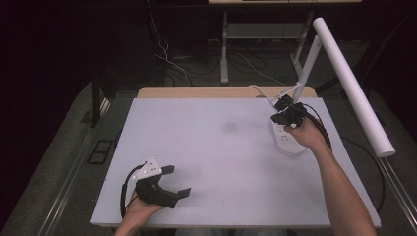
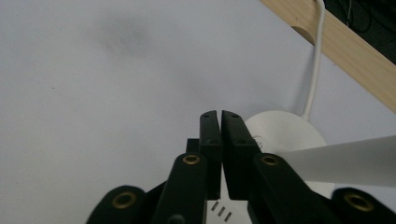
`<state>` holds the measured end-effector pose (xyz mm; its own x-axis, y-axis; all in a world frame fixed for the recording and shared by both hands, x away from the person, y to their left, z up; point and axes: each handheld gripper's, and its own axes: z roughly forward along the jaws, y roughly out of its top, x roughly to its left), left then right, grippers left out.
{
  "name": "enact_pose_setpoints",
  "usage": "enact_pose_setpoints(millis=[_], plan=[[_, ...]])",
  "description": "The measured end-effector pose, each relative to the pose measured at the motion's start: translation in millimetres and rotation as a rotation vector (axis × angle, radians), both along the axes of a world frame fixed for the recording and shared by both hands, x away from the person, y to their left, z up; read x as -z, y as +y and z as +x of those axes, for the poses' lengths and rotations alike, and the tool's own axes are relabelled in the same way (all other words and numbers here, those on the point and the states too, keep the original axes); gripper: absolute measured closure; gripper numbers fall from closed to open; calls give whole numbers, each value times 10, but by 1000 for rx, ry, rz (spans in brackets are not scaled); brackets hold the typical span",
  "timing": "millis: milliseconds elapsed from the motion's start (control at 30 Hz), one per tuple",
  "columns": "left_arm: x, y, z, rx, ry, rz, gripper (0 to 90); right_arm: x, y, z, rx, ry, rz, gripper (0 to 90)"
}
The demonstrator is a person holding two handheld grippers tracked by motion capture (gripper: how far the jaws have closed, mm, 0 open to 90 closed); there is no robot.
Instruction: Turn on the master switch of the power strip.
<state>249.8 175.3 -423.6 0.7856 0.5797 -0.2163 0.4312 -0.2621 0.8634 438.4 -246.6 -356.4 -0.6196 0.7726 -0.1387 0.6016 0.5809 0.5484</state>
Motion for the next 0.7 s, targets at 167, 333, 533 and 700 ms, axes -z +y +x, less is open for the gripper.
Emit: enact_pose_setpoints(millis=[167,333,533,700], plan=[[-1,-7,1,4,0,3,0,65,14,66,24,-14,-14,894],[-2,-8,0,5,0,2,0,142,19,122,45,-9,-47,894],[-1,-6,1,6,-1,6,0,209,26,177,55,-19,-68,894],[-1,-4,1,8,-2,9,0,254,19,214,69,-17,-82,894]])
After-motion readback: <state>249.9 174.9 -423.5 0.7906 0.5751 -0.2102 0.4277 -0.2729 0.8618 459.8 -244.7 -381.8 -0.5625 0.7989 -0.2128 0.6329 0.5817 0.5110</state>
